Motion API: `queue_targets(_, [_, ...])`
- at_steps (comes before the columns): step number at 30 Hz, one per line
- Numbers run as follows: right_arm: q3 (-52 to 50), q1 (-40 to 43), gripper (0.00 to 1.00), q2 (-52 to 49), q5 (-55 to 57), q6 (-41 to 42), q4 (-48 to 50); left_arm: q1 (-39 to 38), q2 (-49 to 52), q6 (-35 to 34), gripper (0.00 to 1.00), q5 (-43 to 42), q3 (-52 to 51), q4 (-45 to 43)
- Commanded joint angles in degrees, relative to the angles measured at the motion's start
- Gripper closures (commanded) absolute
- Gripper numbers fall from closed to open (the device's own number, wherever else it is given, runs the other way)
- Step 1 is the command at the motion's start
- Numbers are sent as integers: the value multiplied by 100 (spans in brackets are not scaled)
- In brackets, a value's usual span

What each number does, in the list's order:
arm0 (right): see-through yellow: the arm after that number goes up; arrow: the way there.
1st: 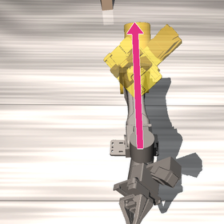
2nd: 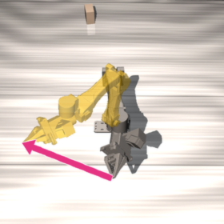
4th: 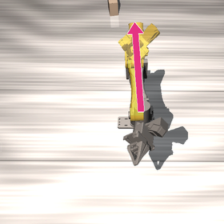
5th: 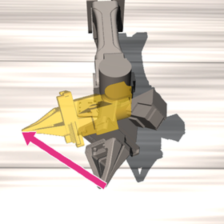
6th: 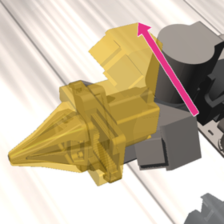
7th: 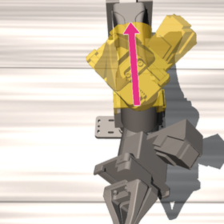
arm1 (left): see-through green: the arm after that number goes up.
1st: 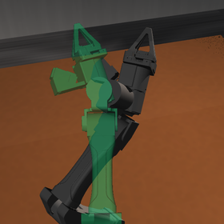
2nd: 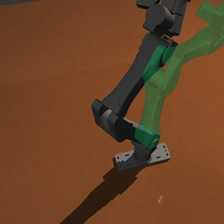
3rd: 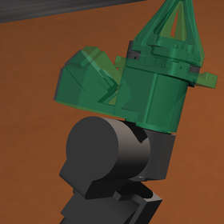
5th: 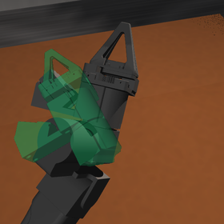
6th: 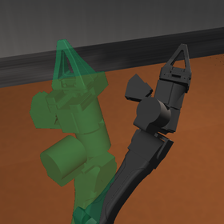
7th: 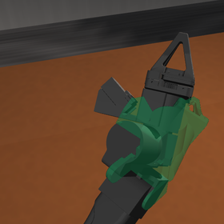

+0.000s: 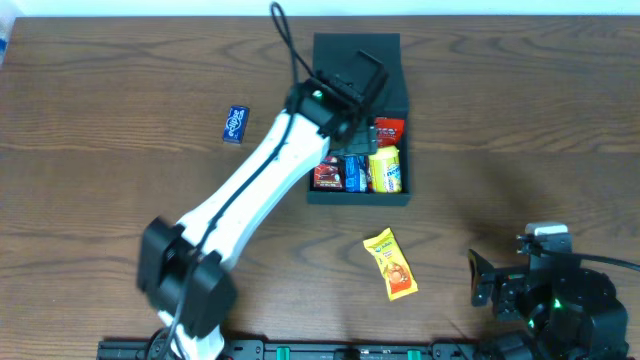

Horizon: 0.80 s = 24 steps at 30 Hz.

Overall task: Pack container
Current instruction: 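Move the left gripper to the blue Eclipse mints tin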

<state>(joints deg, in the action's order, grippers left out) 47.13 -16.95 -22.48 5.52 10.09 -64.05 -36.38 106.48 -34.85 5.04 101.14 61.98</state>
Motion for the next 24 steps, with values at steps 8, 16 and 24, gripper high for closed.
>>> queue_targets(8, [-7, 44, 1, 9, -17, 59, -9, 439, -785, 404, 5, 2083, 90, 1600])
queue_targets(16, [-7, 44, 1, 9, -17, 59, -9, 750, -1886, 658, 5, 2129, -1606, 267])
queue_targets(24, [-7, 44, 1, 9, -17, 59, -9, 1515, -2385, 1318, 5, 1884, -3261, -1567])
